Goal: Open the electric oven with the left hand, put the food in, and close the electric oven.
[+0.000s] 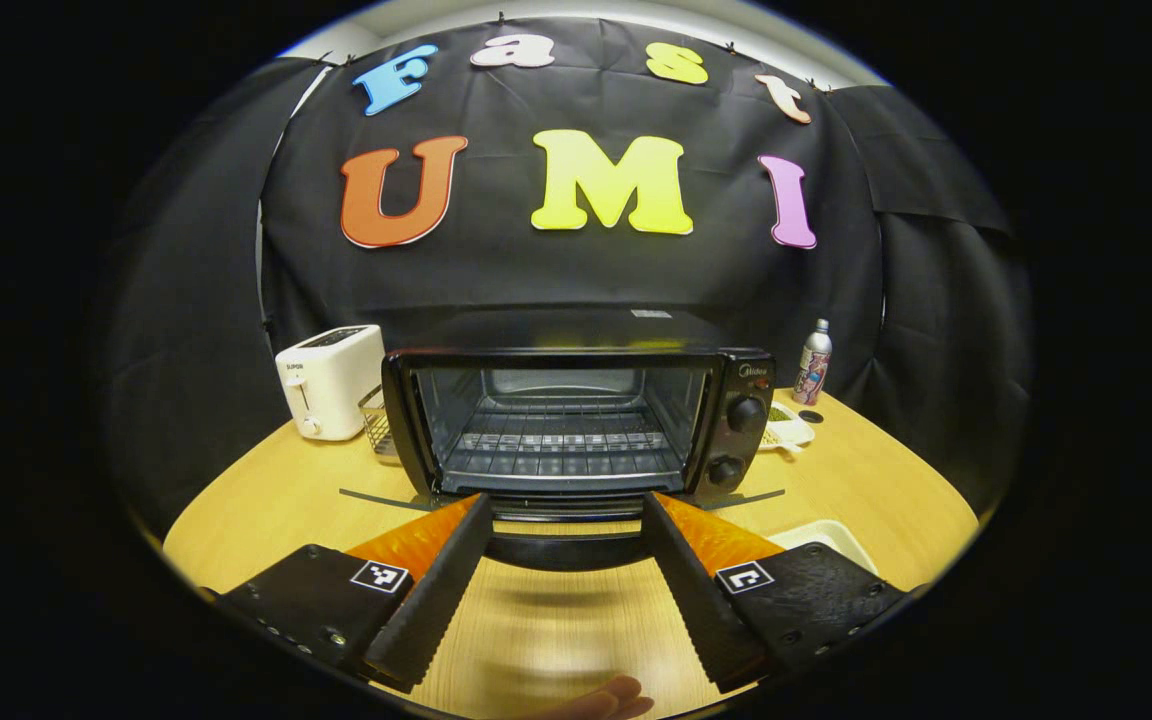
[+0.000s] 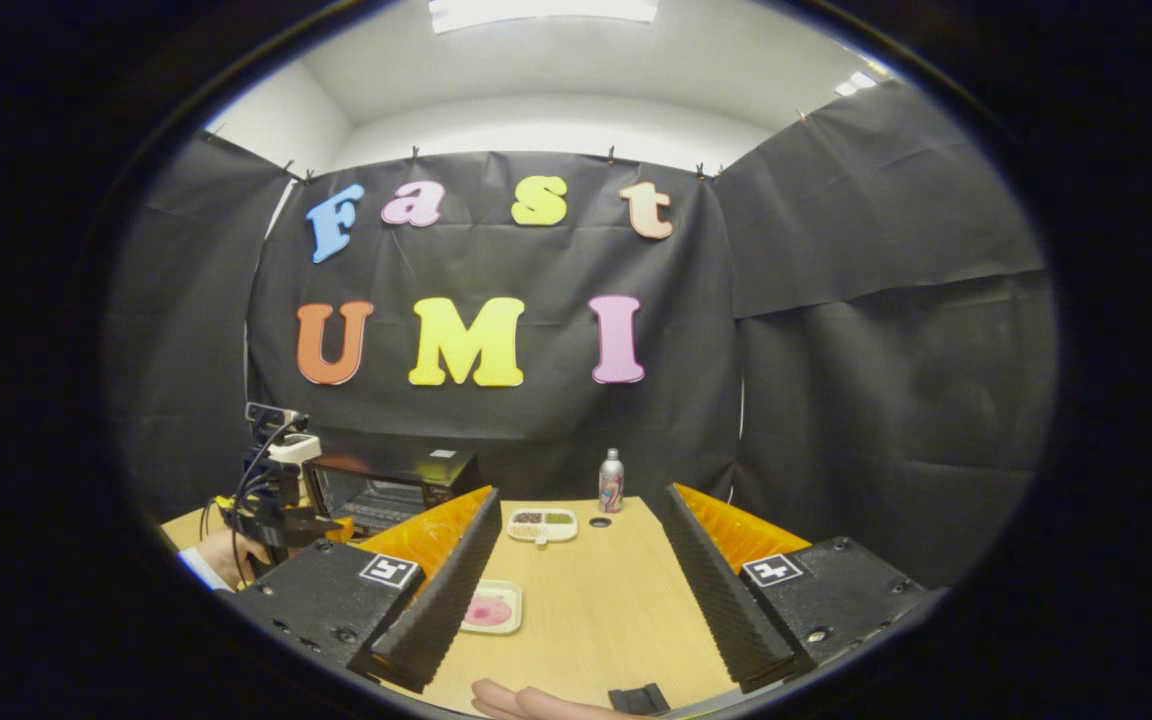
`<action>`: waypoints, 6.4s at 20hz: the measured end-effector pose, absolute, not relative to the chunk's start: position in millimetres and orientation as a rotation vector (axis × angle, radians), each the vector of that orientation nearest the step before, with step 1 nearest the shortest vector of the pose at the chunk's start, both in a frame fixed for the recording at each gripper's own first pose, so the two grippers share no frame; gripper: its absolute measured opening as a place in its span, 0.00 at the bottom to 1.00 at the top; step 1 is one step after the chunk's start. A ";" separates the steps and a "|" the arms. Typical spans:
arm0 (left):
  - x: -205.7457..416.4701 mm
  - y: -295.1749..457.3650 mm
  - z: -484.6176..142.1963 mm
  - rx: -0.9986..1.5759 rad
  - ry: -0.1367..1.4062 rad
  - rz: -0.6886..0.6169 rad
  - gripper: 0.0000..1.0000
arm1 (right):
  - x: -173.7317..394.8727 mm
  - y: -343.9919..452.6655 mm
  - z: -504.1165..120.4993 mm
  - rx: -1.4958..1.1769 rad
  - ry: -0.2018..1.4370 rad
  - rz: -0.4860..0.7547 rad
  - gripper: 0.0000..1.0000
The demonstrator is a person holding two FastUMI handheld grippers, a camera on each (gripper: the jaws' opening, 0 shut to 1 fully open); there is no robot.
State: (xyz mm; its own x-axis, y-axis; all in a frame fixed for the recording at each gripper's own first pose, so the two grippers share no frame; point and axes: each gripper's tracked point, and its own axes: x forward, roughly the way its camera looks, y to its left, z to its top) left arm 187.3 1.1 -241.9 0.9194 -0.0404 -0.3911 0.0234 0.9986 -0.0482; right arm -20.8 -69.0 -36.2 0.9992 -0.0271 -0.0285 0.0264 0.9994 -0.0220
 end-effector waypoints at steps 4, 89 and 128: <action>173.4 -0.5 -257.7 -0.045 0.409 -0.034 0.95 | -18.2 -67.7 -39.1 -0.028 0.025 -0.026 1.00; -30.6 18.7 -43.9 0.014 0.014 0.017 0.95 | 120.8 -12.5 -282.8 0.625 1.235 0.468 0.04; -59.0 187.5 -91.3 0.011 0.004 0.193 0.95 | 286.3 289.6 -293.5 1.056 0.714 0.080 0.02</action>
State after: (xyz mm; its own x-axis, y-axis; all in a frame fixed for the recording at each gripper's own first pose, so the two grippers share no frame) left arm -59.0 187.5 -91.3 0.9815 0.1916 -0.0029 -0.1915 0.9814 0.0111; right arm 286.3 289.6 -293.5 0.7749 0.3888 -0.4983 0.2682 0.5115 0.8163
